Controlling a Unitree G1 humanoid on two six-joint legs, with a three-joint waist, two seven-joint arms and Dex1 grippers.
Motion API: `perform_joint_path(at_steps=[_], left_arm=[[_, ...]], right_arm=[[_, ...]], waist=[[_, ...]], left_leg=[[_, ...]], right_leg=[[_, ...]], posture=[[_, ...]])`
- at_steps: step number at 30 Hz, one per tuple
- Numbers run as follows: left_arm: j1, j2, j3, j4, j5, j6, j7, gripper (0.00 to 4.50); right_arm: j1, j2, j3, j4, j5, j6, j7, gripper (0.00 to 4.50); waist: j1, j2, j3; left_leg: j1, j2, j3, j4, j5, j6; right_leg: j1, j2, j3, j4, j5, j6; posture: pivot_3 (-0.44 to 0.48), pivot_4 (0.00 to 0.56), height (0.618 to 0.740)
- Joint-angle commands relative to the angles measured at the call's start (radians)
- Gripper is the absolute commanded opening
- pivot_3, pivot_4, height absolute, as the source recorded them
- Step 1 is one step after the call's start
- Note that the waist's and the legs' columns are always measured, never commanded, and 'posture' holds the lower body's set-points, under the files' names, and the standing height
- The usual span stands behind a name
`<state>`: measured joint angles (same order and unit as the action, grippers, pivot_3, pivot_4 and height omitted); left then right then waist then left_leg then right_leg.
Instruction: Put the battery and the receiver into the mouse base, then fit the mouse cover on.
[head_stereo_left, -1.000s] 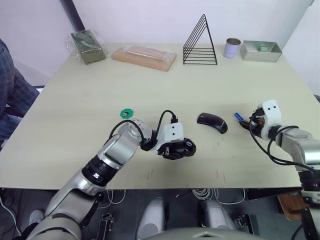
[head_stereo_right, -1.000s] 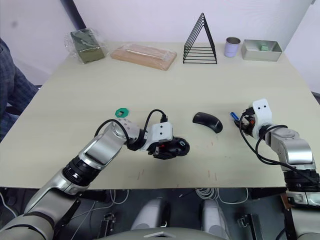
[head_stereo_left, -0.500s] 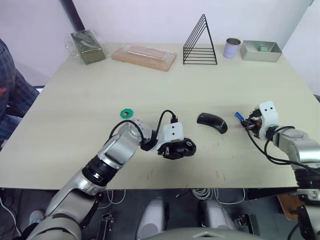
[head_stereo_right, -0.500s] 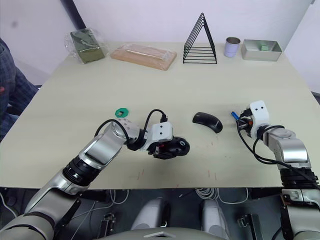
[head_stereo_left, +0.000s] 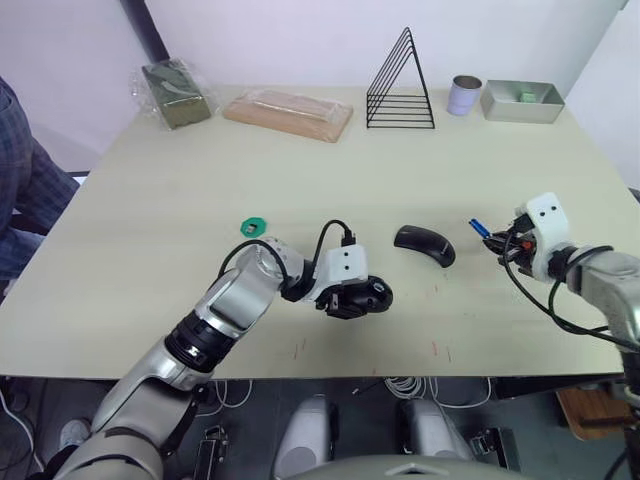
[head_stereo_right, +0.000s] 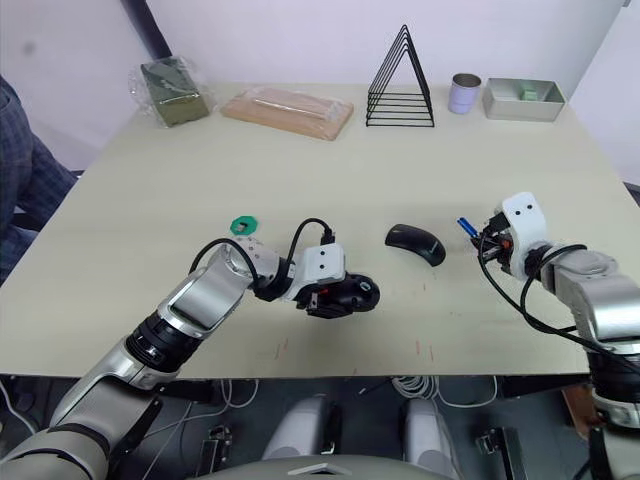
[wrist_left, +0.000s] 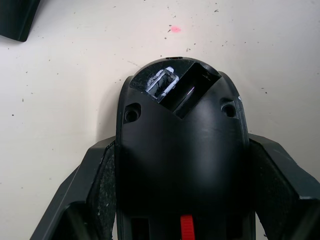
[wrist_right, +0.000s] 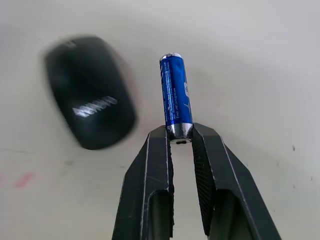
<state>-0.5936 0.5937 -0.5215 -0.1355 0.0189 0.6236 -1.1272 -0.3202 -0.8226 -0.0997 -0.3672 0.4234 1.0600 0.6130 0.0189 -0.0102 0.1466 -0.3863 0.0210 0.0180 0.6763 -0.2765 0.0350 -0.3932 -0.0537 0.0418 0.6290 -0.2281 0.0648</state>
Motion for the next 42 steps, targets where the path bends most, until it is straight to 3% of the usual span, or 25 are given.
perform_joint_path(at_steps=[1,7,11,25,34,42], left_arm=[[0.002,-0.008,-0.028,0.034,0.021,-0.005,0.007,2.97],[-0.004,-0.013,-0.028,0.043,0.022,-0.012,0.000,2.97],[-0.002,-0.015,-0.026,0.038,0.021,-0.009,-0.002,2.97],[0.005,-0.013,-0.024,0.023,0.020,0.006,-0.002,2.97],[0.016,-0.012,-0.030,-0.001,0.017,0.018,-0.005,2.97],[0.017,-0.010,-0.031,-0.001,0.019,0.017,-0.005,2.97]], right_arm=[[-0.073,-0.171,-0.030,-0.211,0.129,0.239,0.087,0.05],[-0.214,-0.216,-0.034,-0.249,0.326,0.529,0.149,0.05],[-0.253,-0.208,0.020,-0.242,0.433,0.554,0.090,0.05],[-0.338,-0.057,0.215,-0.017,0.825,0.554,-0.365,0.05],[-0.399,0.054,0.270,0.103,1.106,0.554,-0.687,0.05],[-0.440,0.035,0.393,0.154,1.351,0.445,-0.902,0.05]], waist=[[-0.003,0.001,0.000],[-0.002,-0.003,-0.001],[-0.003,-0.003,-0.001],[-0.003,-0.003,-0.001],[-0.004,-0.003,-0.001],[-0.005,-0.003,-0.001]], left_leg=[[-0.001,0.000,-0.001,0.000,0.000,0.000],[0.000,0.002,-0.004,0.000,0.000,0.001],[-0.001,0.002,-0.003,0.000,0.000,0.001],[-0.006,0.001,-0.005,0.000,0.000,0.001],[-0.008,0.001,-0.007,0.000,0.000,0.002],[-0.010,0.002,-0.008,0.000,0.000,0.002]], right_leg=[[-0.001,-0.001,0.000,0.000,0.000,0.000],[0.000,0.000,-0.002,-0.001,0.000,0.000],[-0.001,-0.003,-0.001,-0.002,0.000,0.000],[-0.004,-0.003,-0.004,-0.002,0.001,0.000],[-0.005,-0.003,-0.005,-0.002,0.001,0.000],[-0.006,-0.003,-0.006,-0.003,0.000,0.000]], posture=[[0.000,0.150,0.740],[0.000,0.150,0.740],[0.000,0.150,0.740],[0.000,0.150,0.740],[0.000,0.150,0.740],[0.000,0.150,0.740]])
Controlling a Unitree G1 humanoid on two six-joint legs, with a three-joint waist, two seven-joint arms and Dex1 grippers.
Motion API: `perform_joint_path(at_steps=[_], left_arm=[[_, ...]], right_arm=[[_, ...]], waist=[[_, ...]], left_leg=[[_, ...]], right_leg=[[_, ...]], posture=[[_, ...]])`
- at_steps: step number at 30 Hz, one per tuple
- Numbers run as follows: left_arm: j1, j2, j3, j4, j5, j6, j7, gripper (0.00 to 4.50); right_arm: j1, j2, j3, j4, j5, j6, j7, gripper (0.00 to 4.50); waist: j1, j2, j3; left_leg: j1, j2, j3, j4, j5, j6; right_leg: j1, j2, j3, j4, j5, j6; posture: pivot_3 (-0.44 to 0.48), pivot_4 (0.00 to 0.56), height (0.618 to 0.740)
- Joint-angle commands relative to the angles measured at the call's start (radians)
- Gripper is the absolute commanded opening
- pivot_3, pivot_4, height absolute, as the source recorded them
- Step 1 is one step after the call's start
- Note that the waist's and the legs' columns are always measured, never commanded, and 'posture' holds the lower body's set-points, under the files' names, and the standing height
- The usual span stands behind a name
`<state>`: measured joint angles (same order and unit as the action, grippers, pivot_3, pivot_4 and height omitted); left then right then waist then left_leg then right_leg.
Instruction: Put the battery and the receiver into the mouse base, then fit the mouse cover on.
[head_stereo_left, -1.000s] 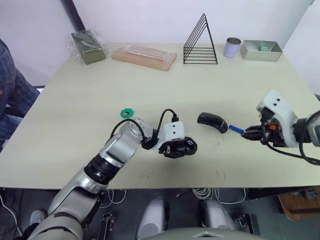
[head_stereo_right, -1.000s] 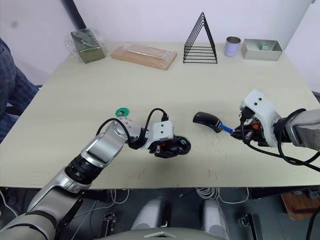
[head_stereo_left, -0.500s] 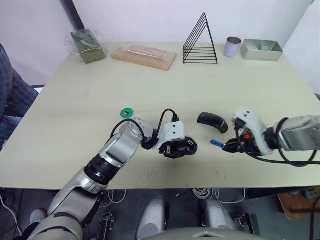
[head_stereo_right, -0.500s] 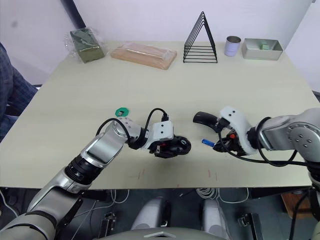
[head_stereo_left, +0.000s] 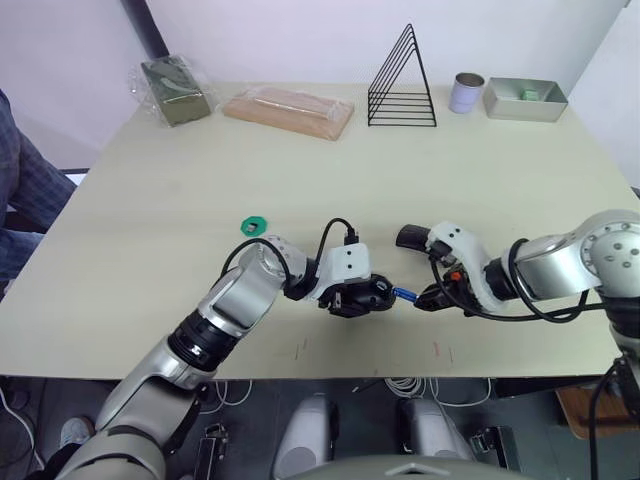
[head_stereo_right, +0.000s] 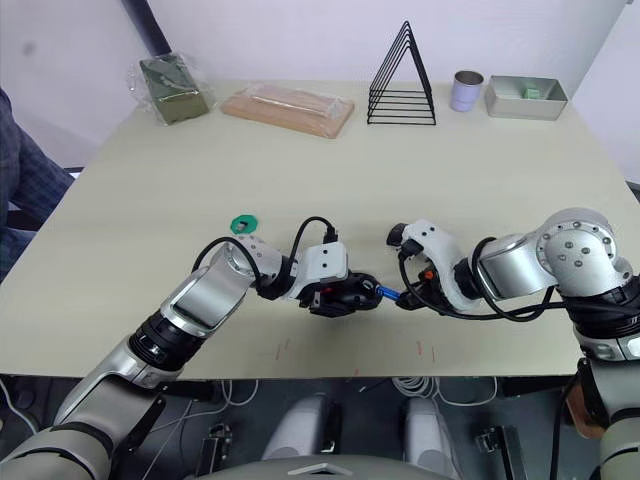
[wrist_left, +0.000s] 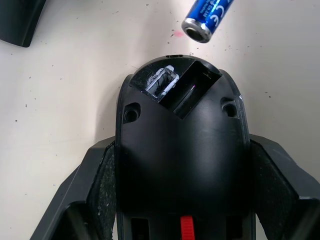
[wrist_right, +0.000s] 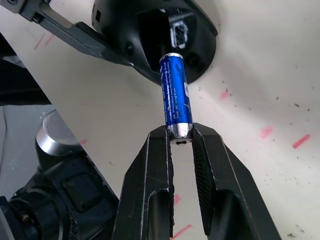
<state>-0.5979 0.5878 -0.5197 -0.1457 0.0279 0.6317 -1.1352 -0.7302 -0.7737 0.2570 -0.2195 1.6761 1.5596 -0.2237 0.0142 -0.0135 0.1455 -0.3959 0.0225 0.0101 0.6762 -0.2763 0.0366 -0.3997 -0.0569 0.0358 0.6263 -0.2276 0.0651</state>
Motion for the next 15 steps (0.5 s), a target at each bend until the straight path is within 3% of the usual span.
perform_joint_path(at_steps=[1,7,15], left_arm=[[0.020,-0.005,-0.032,0.009,0.009,0.010,0.003,2.97],[0.022,-0.009,-0.034,0.006,0.010,0.015,0.005,2.97],[0.020,-0.016,-0.034,0.010,0.013,0.013,0.008,2.97]], right_arm=[[-0.036,-0.015,0.057,0.018,0.122,-0.073,-0.093,0.05],[-0.068,-0.040,0.168,0.046,0.257,-0.182,-0.222,0.05],[-0.097,-0.036,0.239,0.071,0.289,-0.226,-0.274,0.05]], waist=[[-0.001,0.000,0.000],[0.000,0.000,0.000],[0.000,0.000,0.000]], left_leg=[[0.000,0.000,0.000,0.000,0.000,0.000],[0.000,0.000,0.000,0.000,0.000,0.000],[-0.001,0.000,-0.001,0.000,0.000,0.000]], right_leg=[[0.000,0.000,0.000,0.000,0.000,0.000],[0.000,0.000,0.000,0.000,0.000,0.000],[0.000,0.000,-0.001,-0.001,0.000,0.000]], posture=[[0.000,0.150,0.740],[0.000,0.150,0.740],[0.000,0.150,0.740]])
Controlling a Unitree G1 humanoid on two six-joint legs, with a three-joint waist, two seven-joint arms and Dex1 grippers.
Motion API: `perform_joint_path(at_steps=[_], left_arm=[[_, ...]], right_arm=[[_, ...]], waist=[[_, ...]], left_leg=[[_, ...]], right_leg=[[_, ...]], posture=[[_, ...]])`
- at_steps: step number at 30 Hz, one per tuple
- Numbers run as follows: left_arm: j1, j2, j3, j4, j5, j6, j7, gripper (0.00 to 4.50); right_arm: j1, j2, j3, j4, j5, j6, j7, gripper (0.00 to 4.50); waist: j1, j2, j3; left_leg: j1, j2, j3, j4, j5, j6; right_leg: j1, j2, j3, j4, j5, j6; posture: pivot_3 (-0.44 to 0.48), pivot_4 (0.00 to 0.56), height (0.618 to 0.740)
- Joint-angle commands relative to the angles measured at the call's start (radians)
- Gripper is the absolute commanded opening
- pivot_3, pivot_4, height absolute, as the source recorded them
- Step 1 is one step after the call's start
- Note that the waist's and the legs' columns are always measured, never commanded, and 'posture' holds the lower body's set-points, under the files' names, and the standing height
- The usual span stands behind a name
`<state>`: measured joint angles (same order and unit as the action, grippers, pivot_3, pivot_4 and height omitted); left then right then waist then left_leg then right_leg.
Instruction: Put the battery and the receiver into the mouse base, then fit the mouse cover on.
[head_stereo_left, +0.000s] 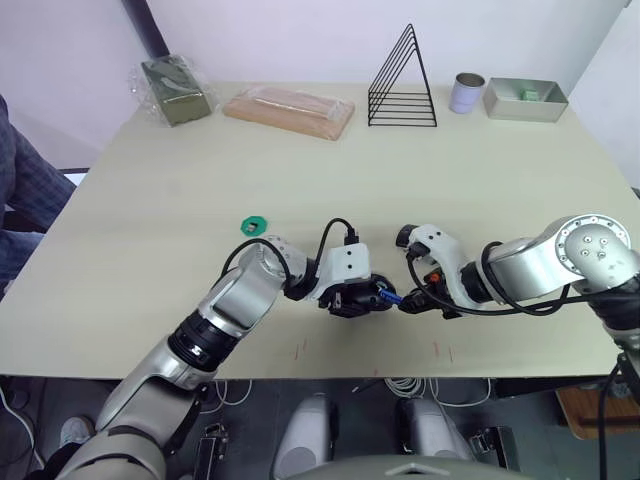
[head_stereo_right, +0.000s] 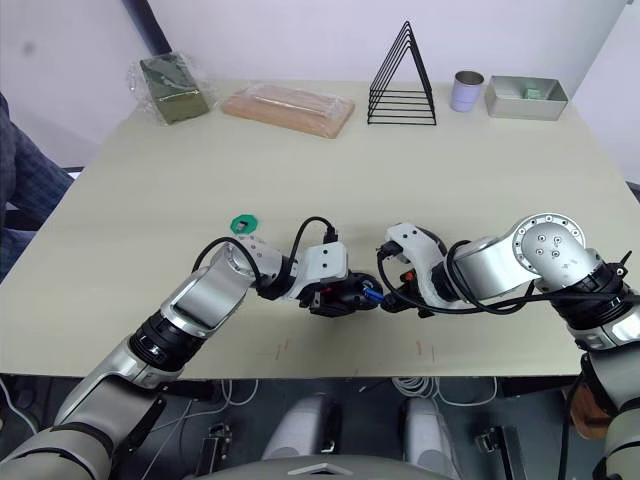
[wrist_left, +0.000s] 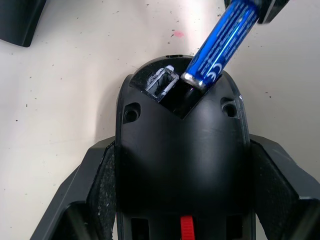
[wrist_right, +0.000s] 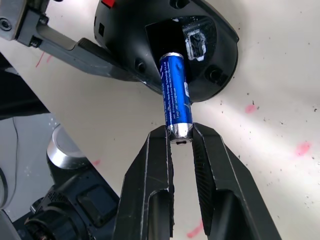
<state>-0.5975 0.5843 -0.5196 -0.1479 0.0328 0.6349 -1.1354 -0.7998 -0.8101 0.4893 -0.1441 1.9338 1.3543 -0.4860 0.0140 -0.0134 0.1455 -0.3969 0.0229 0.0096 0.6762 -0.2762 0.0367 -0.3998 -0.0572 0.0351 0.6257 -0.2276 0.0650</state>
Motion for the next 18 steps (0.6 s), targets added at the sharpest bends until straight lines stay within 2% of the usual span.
perform_joint_path(at_steps=[1,16,18], left_arm=[[0.020,-0.013,-0.035,0.012,0.009,0.011,0.008,2.97],[0.028,-0.026,-0.037,-0.002,0.011,0.025,0.017,2.97],[0.031,-0.026,-0.037,-0.005,0.010,0.028,0.017,2.97]], right_arm=[[-0.031,0.003,0.014,0.000,0.033,-0.024,-0.016,0.05],[-0.050,0.049,0.048,0.058,0.012,-0.033,-0.039,0.05],[-0.047,0.056,0.044,0.063,0.002,-0.029,-0.036,1.07]], waist=[[0.000,0.000,0.000],[0.001,0.000,0.000],[0.001,0.000,0.000]], left_leg=[[0.000,0.000,0.000,0.000,0.000,0.000],[0.000,0.000,-0.001,0.000,0.000,0.000],[0.000,0.000,-0.001,0.000,0.000,0.000]], right_leg=[[0.000,0.000,0.000,0.000,0.000,0.000],[0.000,-0.001,-0.001,0.000,0.000,0.000],[0.000,-0.001,-0.001,0.000,0.000,0.000]], posture=[[0.000,0.150,0.740],[0.000,0.150,0.740],[0.000,0.150,0.740]])
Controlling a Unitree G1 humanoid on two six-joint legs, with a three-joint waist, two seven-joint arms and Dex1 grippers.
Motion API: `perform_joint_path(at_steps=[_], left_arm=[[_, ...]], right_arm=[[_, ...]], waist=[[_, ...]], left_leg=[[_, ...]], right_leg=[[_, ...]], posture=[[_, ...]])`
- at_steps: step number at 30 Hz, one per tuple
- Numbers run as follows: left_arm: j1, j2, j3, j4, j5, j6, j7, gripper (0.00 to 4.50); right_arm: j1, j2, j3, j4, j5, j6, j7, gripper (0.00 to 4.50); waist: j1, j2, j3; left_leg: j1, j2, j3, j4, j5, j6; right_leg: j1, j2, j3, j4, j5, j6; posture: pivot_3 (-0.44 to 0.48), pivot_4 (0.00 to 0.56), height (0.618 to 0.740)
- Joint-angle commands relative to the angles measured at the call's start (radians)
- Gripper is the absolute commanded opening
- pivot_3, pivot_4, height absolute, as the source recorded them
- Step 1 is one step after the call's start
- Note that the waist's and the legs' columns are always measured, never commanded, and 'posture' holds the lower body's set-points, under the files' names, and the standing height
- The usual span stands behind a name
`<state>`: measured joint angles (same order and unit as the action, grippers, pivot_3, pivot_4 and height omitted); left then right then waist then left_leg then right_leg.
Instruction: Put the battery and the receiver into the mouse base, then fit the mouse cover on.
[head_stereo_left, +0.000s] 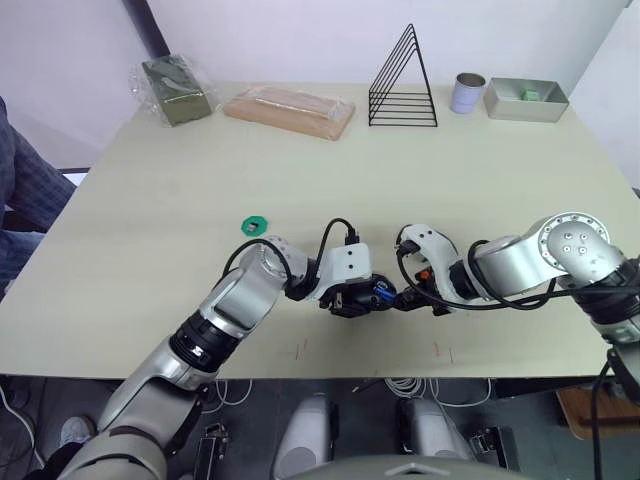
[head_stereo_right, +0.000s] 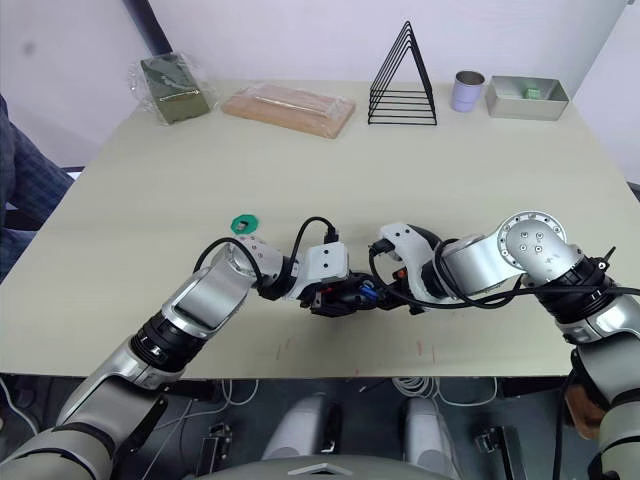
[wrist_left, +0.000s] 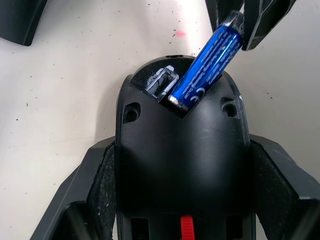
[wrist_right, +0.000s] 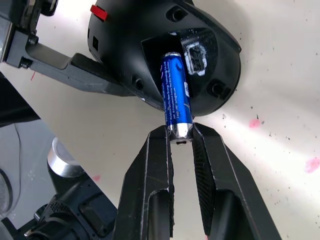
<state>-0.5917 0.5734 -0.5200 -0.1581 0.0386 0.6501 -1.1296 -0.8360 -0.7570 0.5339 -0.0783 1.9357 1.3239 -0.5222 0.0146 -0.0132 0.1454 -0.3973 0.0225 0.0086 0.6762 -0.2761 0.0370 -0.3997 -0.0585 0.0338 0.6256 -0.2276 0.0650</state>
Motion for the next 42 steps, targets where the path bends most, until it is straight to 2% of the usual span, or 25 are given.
perform_joint_path(at_steps=[1,2,7,8,12,16,20,25,27,30,37,38,39,42], left_arm=[[0.025,-0.016,-0.036,0.005,0.003,0.014,0.012,2.97],[0.026,-0.016,-0.035,0.005,0.003,0.015,0.013,2.97],[0.026,-0.019,-0.031,0.008,0.003,0.018,0.018,2.97],[0.026,-0.019,-0.030,0.009,0.003,0.018,0.018,2.97],[0.029,-0.018,-0.029,0.010,0.003,0.018,0.021,2.97],[0.031,-0.016,-0.029,0.005,0.002,0.023,0.022,2.97],[0.033,-0.016,-0.028,0.000,0.000,0.028,0.024,2.97],[0.035,-0.014,-0.029,-0.008,-0.003,0.036,0.024,2.97],[0.035,-0.012,-0.029,-0.012,-0.005,0.039,0.022,2.97],[0.036,-0.006,-0.031,-0.014,-0.006,0.041,0.015,2.97],[0.027,0.001,-0.039,-0.011,-0.005,0.044,0.005,2.97],[0.024,0.002,-0.041,-0.009,-0.004,0.045,0.003,2.97],[0.021,0.002,-0.043,-0.007,-0.004,0.044,0.001,2.97],[0.015,0.003,-0.047,0.002,0.000,0.041,-0.002,2.97]], right_arm=[[-0.008,0.007,-0.006,0.000,-0.003,-0.001,0.002,1.32],[-0.007,0.011,-0.012,0.003,-0.009,-0.004,0.006,1.64],[0.002,-0.019,-0.042,-0.021,-0.016,0.006,0.034,4.10],[0.007,-0.038,-0.050,-0.035,-0.012,0.009,0.044,4.46],[0.038,-0.125,-0.095,-0.122,-0.043,0.025,0.118,4.46],[0.163,-0.183,-0.208,-0.287,-0.178,-0.019,0.247,4.46],[0.409,-0.260,-0.316,-0.551,-0.556,-0.226,0.576,4.46],[0.677,-0.296,-0.421,-0.604,-0.812,-0.455,0.892,4.46],[0.775,-0.263,-0.456,-0.602,-0.919,-0.571,0.968,4.46],[0.872,-0.174,-0.419,-0.619,-1.105,-0.774,1.063,4.46],[0.853,0.035,-0.352,-0.511,-1.247,-0.848,1.095,4.46],[0.844,0.063,-0.344,-0.491,-1.269,-0.859,1.102,3.94],[0.838,0.087,-0.342,-0.470,-1.281,-0.865,1.105,3.64],[0.820,0.137,-0.325,-0.407,-1.352,-0.922,1.140,2.12]], waist=[[0.000,0.000,0.000],[0.000,0.000,0.000],[0.001,0.000,0.000],[0.001,0.000,0.000],[0.001,0.000,0.000],[0.003,0.000,0.000],[0.005,0.001,0.000],[0.000,0.001,0.000],[0.000,0.000,0.000],[0.000,0.000,0.000],[-0.001,-0.002,0.000],[-0.001,-0.002,0.001],[0.000,-0.002,0.001],[0.000,-0.001,0.001]], left_leg=[[0.000,0.000,0.000,0.000,0.000,0.000],[0.000,0.000,0.000,0.000,0.000,0.000],[-0.001,0.000,-0.001,0.000,0.000,0.000],[-0.001,0.000,-0.001,0.000,0.000,0.000],[-0.002,-0.001,-0.002,0.000,0.000,0.000],[-0.003,-0.001,-0.004,0.000,0.000,0.001],[-0.003,-0.001,-0.005,0.000,0.000,0.001],[-0.003,-0.003,-0.007,0.000,0.000,0.001],[-0.002,-0.004,-0.007,0.000,0.000,0.001],[-0.001,-0.003,-0.007,0.000,0.000,0.001],[0.000,-0.005,-0.007,0.000,0.000,0.001],[0.000,-0.005,-0.007,0.000,0.000,0.000],[0.000,-0.005,-0.007,0.000,0.000,0.000],[0.000,-0.006,-0.008,0.000,0.000,0.000]], right_leg=[[0.000,0.000,0.000,0.000,0.000,0.000],[0.000,0.000,0.000,0.000,0.000,0.000],[0.000,0.000,-0.001,0.000,0.000,0.000],[0.000,-0.001,-0.002,-0.001,0.000,0.000],[0.000,-0.004,-0.005,-0.001,0.000,0.000],[0.000,-0.004,-0.007,-0.002,0.000,0.000],[0.001,-0.004,-0.008,-0.003,-0.001,0.001],[0.003,-0.004,-0.009,-0.003,-0.002,0.003],[0.003,-0.004,-0.009,-0.003,-0.004,0.006],[0.003,-0.003,-0.009,-0.002,-0.004,0.006],[0.003,-0.002,-0.008,-0.002,-0.004,0.006],[0.003,-0.002,-0.008,-0.002,-0.004,0.006],[0.003,-0.002,-0.008,-0.001,-0.004,0.006],[0.003,-0.002,-0.008,-0.001,-0.002,0.003]], posture=[[0.000,0.150,0.740],[0.000,0.150,0.740],[0.000,0.150,0.740],[0.000,0.150,0.740],[0.000,0.150,0.740],[0.000,0.150,0.740],[0.000,0.150,0.740],[0.000,0.150,0.740],[0.000,0.150,0.740],[0.000,0.150,0.740],[0.000,0.150,0.740],[0.000,0.150,0.740],[0.000,0.150,0.740],[0.000,0.150,0.740]])
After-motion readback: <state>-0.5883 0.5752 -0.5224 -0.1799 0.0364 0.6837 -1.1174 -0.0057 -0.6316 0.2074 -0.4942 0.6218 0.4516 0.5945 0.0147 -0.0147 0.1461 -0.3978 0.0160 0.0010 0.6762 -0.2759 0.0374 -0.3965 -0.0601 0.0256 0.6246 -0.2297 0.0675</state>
